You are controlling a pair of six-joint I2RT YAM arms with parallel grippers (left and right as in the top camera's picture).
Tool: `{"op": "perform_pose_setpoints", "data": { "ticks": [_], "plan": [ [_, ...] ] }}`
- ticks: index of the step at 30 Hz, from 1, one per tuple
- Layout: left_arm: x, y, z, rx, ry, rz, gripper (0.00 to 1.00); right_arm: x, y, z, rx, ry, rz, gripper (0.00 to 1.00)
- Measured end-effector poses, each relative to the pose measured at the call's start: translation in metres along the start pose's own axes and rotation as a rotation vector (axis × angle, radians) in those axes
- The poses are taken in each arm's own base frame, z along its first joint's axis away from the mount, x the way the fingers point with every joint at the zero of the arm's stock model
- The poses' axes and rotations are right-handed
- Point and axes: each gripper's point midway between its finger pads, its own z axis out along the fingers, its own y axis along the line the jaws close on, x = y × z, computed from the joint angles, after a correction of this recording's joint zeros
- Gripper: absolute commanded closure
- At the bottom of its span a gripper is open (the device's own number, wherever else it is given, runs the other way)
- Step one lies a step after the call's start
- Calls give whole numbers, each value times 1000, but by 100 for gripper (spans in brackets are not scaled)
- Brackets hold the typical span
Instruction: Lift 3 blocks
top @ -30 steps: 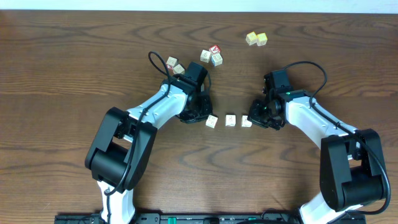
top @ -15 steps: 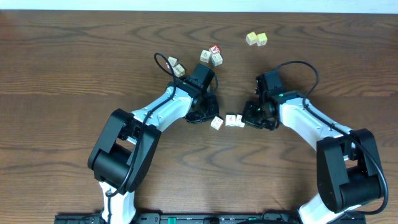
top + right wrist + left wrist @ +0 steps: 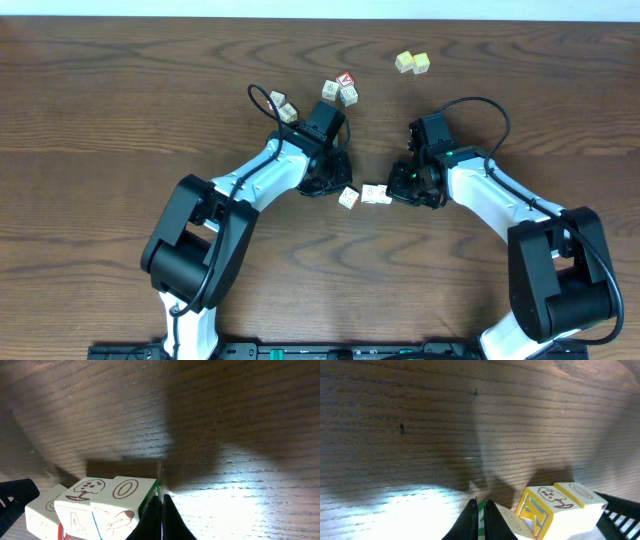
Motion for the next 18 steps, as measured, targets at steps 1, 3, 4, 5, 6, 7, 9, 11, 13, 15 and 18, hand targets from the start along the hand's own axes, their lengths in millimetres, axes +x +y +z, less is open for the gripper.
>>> {"op": "perform_pose_setpoints", "data": {
  "ticks": [1, 3, 4, 5, 6, 7, 9, 11, 13, 15, 18],
  "plan": [
    [1, 4, -1, -9, 7, -1, 93, 0, 0, 0, 0, 0, 0, 98],
    [3, 15, -4, -38, 28, -22, 93, 0, 0, 0, 0, 1, 0, 98],
    [6, 25, -7, -68, 46, -44, 93, 0, 0, 0, 1, 1, 0, 98],
    [11, 37, -13, -106, 68, -74, 93, 1, -1, 0, 2, 3, 1, 98],
    [14, 46, -20, -134, 80, -100, 93, 1, -1, 0, 3, 4, 1, 98],
    [16, 54, -27, -158, 90, -122, 93, 1, -1, 0, 3, 5, 1, 98],
    [20, 65, -38, -191, 103, -156, 93, 2, -1, 0, 4, 6, 2, 98],
    [23, 68, -43, -205, 112, -166, 92, 2, -1, 0, 5, 6, 2, 98],
    [28, 65, -40, -198, 124, -156, 93, 2, -1, 0, 5, 7, 2, 98],
    [35, 60, -34, -187, 138, -143, 93, 2, -2, 0, 6, 9, 3, 98],
    [45, 47, -22, -153, 147, -120, 93, 3, -2, 0, 8, 12, 4, 98]
  ]
}}
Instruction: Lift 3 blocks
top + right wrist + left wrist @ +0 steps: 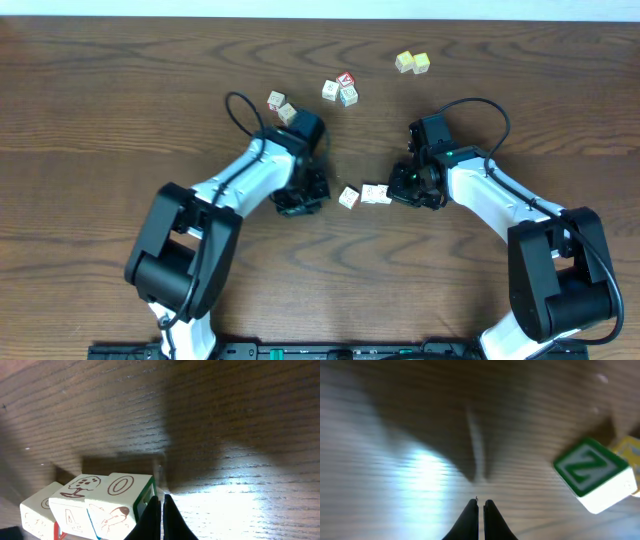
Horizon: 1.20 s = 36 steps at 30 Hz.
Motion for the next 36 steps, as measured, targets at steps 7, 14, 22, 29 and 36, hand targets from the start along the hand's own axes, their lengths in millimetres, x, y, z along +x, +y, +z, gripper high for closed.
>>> {"op": "perform_pose_setpoints", "data": {
  "ticks": [7, 14, 22, 29, 36],
  "plan": [
    [12, -36, 10, 105, 11, 60, 93, 0, 0, 0, 1, 2, 0, 98],
    [16, -51, 12, 143, 3, 86, 93, 1, -1, 0, 2, 4, 1, 98],
    [15, -60, 13, 157, -17, 94, 93, 1, -1, 0, 3, 4, 1, 98],
    [8, -69, 11, 194, -51, 108, 93, 1, -1, 0, 3, 5, 1, 98],
    [6, -71, 11, 203, -59, 113, 93, 1, -1, 0, 3, 5, 1, 98]
  ]
}}
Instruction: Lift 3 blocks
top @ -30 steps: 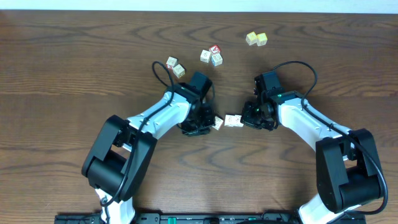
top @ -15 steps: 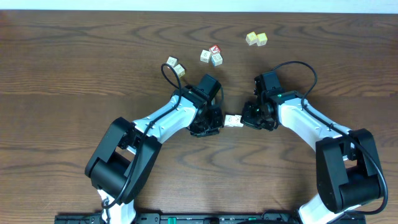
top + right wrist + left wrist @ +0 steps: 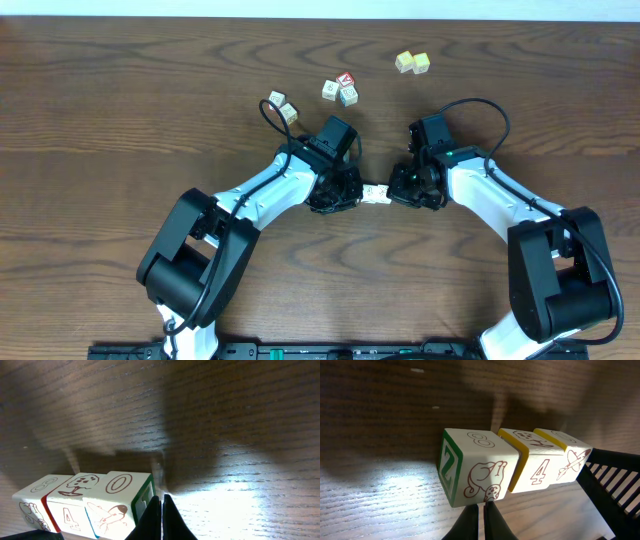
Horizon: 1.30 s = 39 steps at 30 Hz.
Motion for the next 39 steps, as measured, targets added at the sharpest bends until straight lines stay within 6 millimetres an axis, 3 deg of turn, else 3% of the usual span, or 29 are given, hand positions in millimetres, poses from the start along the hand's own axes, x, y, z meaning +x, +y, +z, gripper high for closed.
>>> {"op": "perform_pose_setpoints", "data": {
  "ticks": [21, 26, 31, 39],
  "plan": [
    [2, 1, -1, -5, 5, 4, 93, 0, 0, 0, -1, -2, -9, 99],
    [4, -2, -21, -14, -25, 28, 93, -1, 1, 0, -4, -5, -14, 99],
    [-9, -5, -47, -42, -144, 52, 93, -2, 1, 0, -5, -7, -17, 99],
    [-31, 12, -49, -140, -255, 46, 93, -6, 4, 0, -17, -25, -22, 99]
  ]
}}
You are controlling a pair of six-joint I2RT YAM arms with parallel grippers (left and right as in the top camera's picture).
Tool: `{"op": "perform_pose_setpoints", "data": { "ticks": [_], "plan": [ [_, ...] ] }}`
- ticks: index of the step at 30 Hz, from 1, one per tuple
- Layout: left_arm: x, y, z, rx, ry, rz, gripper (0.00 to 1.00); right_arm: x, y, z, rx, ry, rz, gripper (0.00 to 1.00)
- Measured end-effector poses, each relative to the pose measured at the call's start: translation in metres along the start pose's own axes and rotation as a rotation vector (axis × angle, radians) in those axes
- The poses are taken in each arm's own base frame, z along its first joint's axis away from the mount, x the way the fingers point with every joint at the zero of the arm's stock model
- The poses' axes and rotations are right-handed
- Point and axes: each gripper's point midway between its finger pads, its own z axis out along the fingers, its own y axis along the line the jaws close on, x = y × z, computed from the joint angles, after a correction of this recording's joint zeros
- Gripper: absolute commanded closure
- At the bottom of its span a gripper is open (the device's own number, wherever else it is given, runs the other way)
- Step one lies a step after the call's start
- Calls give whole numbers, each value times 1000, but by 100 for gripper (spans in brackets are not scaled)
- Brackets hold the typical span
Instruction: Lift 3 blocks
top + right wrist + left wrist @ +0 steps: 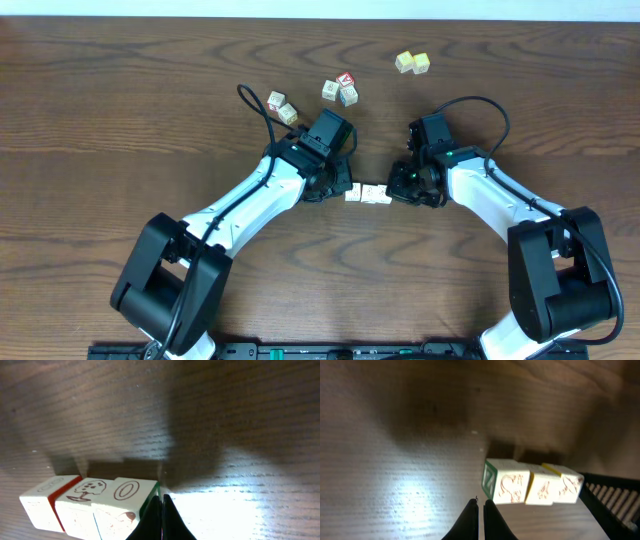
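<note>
Three lettered wooden blocks [368,193] lie end to end in a row on the table. In the left wrist view the green Z block [501,486] is the near end, followed by a yellow-edged block [542,491]. My left gripper [481,503] is shut and empty, with a small gap between its tips and the Z block. My right gripper [161,498] is also shut on nothing, its tips against the green-edged O block [131,492] at the other end. From overhead the left gripper [342,188] and right gripper [396,193] flank the row.
Loose blocks lie farther back: a pair [283,106] at the left, three [340,89] in the middle and two yellow ones [412,63] at the right. The brown wooden table [100,120] stretches wide on both sides.
My left gripper has drawn back from the Z block, which it was touching, and now stands a little off and higher. The right gripper and the row have hardly moved.
First two blocks sat joined at my right gripper, with the Z block loose beside my left one. The left gripper then stood farther left. Later it pressed the Z block onto the pair, making a row of three. Now it stands off.
</note>
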Motion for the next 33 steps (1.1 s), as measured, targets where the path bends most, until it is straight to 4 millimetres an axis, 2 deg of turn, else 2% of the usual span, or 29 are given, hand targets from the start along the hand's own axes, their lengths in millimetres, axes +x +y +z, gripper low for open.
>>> {"op": "perform_pose_setpoints", "data": {
  "ticks": [9, 18, 27, 33],
  "plan": [
    [-20, 8, 4, -11, -58, -25, 93, -1, 2, 0, -6, -7, -5, 99],
    [-11, 22, 33, -61, -1, -35, 93, -4, 4, 0, -12, -18, -8, 99],
    [-15, 7, 35, 12, -5, -28, 93, -5, 4, 0, -14, -20, -9, 99],
    [-26, -1, 48, 52, -46, -8, 93, -5, 4, 0, -15, -21, -9, 99]
  ]
}}
